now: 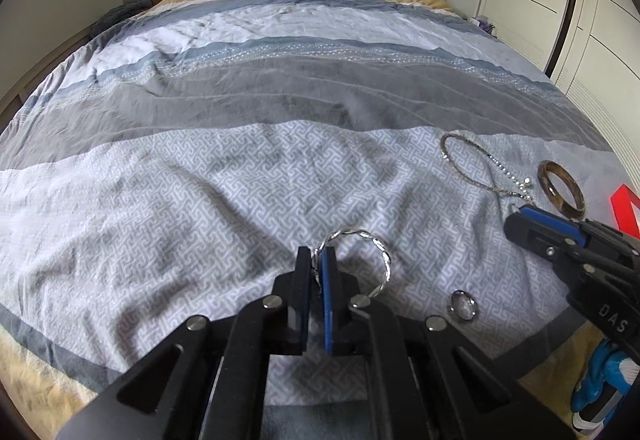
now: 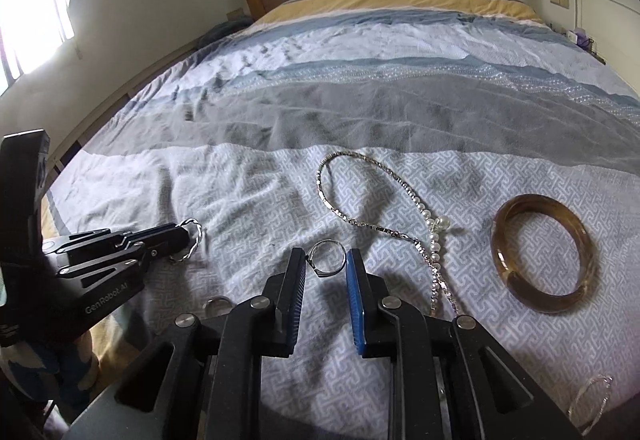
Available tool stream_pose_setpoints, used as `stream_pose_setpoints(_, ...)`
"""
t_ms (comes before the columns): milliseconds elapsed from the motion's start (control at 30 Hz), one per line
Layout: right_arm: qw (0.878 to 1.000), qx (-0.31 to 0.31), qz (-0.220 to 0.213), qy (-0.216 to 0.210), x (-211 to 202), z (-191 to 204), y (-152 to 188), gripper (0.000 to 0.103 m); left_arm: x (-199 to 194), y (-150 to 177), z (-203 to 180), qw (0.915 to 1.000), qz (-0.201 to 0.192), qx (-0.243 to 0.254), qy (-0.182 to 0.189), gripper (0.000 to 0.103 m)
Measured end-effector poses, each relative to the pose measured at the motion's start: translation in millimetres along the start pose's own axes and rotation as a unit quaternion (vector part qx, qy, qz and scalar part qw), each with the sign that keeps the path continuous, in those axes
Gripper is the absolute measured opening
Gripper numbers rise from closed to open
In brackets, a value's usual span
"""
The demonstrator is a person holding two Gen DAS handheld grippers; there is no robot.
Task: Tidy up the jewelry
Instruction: 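Carry the twisted bangle and silver ring over the red box with both tools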
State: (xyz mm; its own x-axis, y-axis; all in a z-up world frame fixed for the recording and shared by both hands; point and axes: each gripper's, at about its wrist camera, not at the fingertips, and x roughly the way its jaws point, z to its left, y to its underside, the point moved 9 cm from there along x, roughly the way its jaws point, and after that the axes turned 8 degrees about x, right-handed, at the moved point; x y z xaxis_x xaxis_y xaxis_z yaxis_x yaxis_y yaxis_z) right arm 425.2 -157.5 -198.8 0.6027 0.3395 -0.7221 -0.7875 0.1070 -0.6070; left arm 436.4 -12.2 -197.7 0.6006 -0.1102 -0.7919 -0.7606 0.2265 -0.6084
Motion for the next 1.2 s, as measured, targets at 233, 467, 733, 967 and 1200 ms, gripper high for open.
stream_pose_setpoints(233,1.000,0.006,-0.026,0.001,-53,2,-7,0.021,-42,-8,1,0.9997,-0.017,0.000,-0.015,0.004)
stream_pose_setpoints(467,0.998,0.015,-0.058,0.032,-127,-27,-7,0.021,-94,-22,-18,0.9988,-0.047,0.009,-0.011,0.004)
stream_pose_setpoints(733,0.991,0.043,-0.079,0.097,-210,-106,11,0.021,-120,-35,-94,0.9969,-0.062,0.034,0.035,0.004)
stream_pose_setpoints(967,0.978,0.091,-0.080,0.168,-265,-203,41,0.021,-124,-39,-196,0.9899,-0.064,0.077,0.100,0.004)
stream_pose_setpoints(1200,0.967,0.127,-0.063,0.212,-288,-277,67,0.021,-115,-31,-299,0.9778,-0.054,0.116,0.166,0.004)
